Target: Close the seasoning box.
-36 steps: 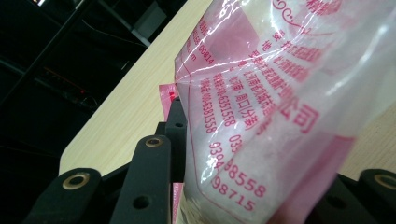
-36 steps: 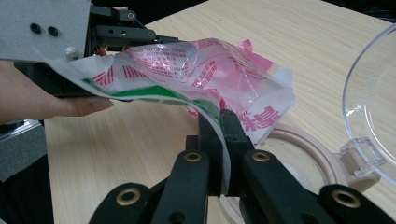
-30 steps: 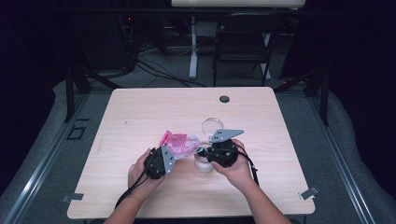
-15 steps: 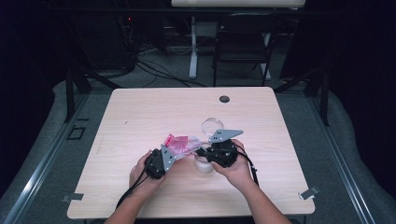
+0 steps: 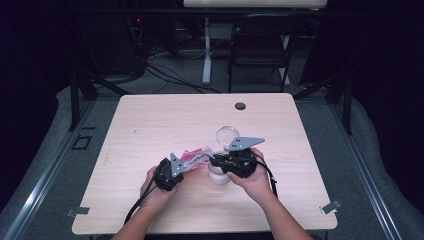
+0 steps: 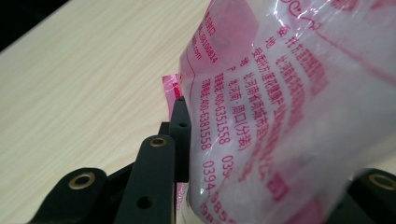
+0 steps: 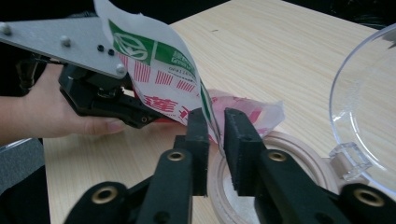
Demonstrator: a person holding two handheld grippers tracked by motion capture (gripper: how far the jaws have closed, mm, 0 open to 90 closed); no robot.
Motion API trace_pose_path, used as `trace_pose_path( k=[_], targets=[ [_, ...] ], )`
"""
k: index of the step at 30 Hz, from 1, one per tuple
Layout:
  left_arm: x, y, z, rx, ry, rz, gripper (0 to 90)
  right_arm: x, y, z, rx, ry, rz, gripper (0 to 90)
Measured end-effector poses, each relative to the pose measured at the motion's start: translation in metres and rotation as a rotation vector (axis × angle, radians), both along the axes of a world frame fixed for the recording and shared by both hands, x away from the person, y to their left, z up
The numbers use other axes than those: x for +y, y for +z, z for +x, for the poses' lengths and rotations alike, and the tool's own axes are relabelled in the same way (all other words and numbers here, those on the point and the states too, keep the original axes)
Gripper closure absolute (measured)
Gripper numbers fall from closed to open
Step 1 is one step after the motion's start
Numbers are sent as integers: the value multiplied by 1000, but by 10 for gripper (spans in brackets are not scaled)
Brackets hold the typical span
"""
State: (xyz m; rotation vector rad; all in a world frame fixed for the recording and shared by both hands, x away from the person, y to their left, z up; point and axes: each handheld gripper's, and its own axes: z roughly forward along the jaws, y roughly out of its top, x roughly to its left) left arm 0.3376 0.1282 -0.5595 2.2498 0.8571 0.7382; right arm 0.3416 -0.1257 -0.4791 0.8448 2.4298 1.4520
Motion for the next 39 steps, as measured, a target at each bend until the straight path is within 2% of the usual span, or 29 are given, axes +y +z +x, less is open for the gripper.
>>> trace_pose_path(
  k=[2, 7, 9, 16, 23, 29, 36, 39],
  targets=[
    [3, -2, 3, 29, 2, -34, 718, -1, 0, 1, 1, -6, 15, 742],
    [9, -4, 7, 81, 21, -93, 719, -1, 0, 1, -2, -8, 14, 684],
    [10, -4, 9, 92, 32, -119, 719, -1, 1, 1, -6, -13, 16, 661],
    [15, -5, 12, 121, 47, -159, 723, -3, 2, 1, -10, -28, 35, 634],
    [19, -4, 14, 142, 55, -199, 729, -4, 2, 2, -8, -37, 31, 615],
    [24, -3, 17, 163, 69, -247, 738, -6, 3, 1, -2, -52, 56, 606],
    [35, 2, 19, 152, 102, -297, 744, -10, 4, 3, 3, -70, 85, 589],
    [43, 5, 20, 144, 124, -332, 745, -11, 5, 3, 4, -70, 79, 585]
  ],
)
